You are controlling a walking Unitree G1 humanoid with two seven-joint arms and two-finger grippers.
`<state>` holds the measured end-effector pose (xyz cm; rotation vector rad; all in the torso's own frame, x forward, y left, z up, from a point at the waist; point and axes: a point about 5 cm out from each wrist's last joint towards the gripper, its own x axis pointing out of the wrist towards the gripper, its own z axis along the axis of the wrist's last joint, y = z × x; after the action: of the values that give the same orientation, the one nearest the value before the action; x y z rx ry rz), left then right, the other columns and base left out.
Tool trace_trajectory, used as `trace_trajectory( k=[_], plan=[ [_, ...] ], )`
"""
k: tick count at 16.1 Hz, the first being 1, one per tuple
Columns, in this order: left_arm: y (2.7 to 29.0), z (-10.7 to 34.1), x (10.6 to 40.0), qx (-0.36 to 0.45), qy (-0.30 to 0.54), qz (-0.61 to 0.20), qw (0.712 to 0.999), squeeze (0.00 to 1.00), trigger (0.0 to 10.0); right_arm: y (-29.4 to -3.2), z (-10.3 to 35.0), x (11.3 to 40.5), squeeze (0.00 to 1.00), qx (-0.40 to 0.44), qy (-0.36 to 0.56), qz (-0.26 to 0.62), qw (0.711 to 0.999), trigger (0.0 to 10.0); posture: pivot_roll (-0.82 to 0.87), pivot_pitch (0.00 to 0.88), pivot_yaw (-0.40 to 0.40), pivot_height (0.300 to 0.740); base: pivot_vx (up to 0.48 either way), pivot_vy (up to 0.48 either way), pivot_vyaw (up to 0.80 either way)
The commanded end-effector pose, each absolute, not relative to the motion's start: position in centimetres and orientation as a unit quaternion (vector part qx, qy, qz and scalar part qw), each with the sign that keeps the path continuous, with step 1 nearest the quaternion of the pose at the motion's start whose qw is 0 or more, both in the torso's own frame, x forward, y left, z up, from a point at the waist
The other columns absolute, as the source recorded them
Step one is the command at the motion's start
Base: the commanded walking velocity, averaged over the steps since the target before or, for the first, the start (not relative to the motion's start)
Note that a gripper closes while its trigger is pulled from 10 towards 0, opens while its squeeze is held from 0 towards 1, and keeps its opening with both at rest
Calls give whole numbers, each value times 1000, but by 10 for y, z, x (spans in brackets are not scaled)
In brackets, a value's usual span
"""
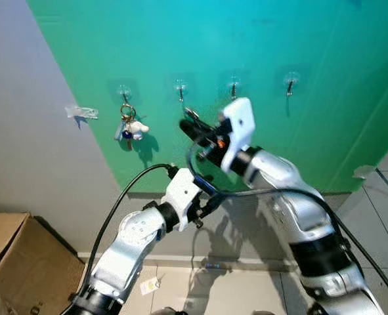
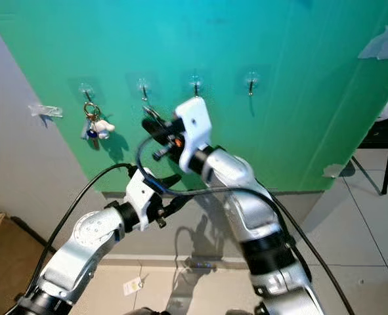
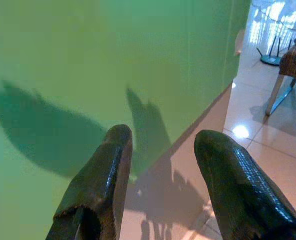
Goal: Hang keys on a hook
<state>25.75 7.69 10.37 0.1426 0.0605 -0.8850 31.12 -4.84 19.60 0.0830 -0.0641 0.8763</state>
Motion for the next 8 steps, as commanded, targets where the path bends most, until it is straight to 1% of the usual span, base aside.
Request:
trace_trajectory(
  k=[1,3,5,7,8],
  plan=[
    [97,109,251,33,19,-403,914,0,10000,-49,198,318,0,37,-30,418,907,0,-142,5,123,740,0,0,0],
    [114,119,243,1,-2,-347,938,0,10000,-54,197,325,0,27,-29,405,913,0,-117,1,116,740,0,0,0],
    [126,118,236,-1,-8,-307,952,0,10000,-57,196,329,0,26,-26,397,917,0,-95,0,106,740,0,0,0],
    [137,108,224,16,19,-278,960,0,10000,-54,195,332,0,38,-21,402,915,0,-87,0,100,740,0,0,0],
    [137,106,222,19,25,-275,961,0,10000,-52,196,333,0,47,-18,407,912,0,-82,0,95,740,0,0,0]
  ],
)
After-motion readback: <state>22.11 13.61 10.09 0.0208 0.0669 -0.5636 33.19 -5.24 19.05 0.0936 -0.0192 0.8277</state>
